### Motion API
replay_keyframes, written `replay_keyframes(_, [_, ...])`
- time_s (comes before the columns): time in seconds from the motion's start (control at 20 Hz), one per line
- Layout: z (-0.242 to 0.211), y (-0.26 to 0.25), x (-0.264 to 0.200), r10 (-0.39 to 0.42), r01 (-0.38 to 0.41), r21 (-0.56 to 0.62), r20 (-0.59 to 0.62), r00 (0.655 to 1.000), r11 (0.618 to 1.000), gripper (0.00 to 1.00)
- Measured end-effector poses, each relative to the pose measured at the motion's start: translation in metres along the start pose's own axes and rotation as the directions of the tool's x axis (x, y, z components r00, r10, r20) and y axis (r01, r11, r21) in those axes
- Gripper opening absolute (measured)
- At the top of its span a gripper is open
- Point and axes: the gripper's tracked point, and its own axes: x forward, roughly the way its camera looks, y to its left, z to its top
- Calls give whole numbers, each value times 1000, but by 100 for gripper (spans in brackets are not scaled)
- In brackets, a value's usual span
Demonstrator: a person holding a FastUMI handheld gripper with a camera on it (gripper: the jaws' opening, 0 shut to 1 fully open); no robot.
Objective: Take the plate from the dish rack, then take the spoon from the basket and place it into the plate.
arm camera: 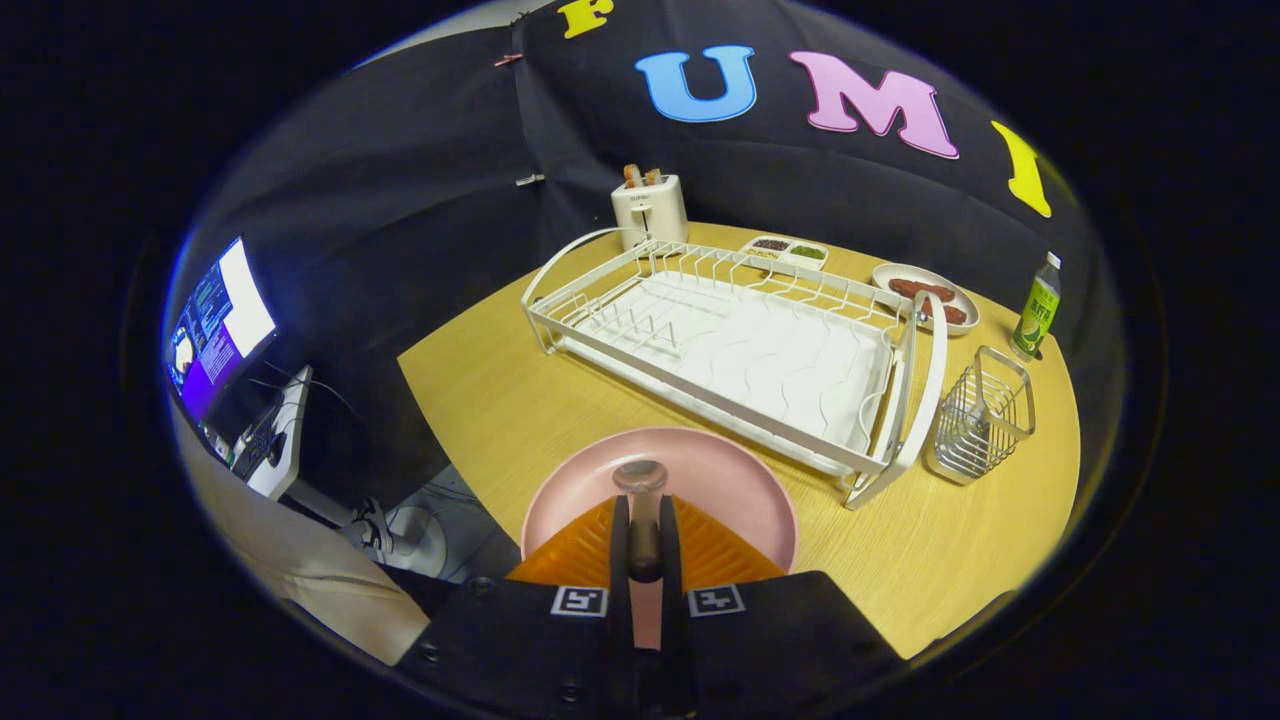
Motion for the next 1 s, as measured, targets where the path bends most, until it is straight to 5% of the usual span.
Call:
replay_keyframes(0.3, [-12, -18, -2, -65, 65, 2, -17, 998, 998, 38])
replay_keyframes(0.7, [16, -22, -15, -116, 113, 58, 48, 992, 992, 97])
replay_keyframes(1.0, [90, -55, -47, -258, 242, 100, 196, 946, 965, 99])
